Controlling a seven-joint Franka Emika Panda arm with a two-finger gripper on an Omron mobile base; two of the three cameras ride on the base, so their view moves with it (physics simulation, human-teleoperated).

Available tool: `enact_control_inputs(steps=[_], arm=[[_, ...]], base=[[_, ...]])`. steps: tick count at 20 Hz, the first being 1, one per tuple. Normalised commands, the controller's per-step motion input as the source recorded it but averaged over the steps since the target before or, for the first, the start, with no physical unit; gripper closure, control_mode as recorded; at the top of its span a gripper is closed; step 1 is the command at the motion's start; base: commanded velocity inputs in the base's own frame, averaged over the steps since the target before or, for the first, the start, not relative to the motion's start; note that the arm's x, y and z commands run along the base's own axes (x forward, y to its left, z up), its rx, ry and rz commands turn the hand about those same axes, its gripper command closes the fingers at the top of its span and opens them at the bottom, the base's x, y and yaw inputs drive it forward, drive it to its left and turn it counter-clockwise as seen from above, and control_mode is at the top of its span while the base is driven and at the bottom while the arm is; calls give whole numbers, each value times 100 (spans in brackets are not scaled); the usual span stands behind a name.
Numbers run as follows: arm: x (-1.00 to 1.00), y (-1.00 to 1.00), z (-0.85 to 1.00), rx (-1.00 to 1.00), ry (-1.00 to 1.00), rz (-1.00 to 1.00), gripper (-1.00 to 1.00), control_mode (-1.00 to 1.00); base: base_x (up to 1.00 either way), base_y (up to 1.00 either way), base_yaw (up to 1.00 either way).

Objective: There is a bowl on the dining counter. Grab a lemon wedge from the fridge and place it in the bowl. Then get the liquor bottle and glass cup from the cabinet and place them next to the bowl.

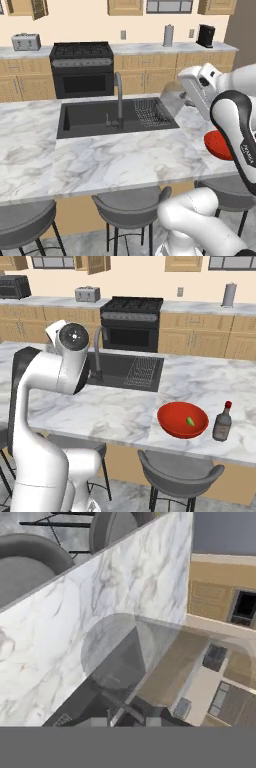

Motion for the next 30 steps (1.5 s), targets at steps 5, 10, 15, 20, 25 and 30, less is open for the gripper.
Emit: enact_control_inputs(steps=[5,10,15,20,25,30], arm=[[4,-36,-55,2,38,-7,100,-100],[1,-64,-63,6,28,-4,100,-100],[0,-68,-62,1,20,-4,100,-100],[4,-44,-48,-1,5,-2,100,-100],[21,-24,-39,-9,0,0,100,-100],[32,-5,-45,-20,0,-9,100,-100]], base=[[0,0,0],[0,0,0],[0,0,0],[0,0,0],[0,0,0],[0,0,0]])
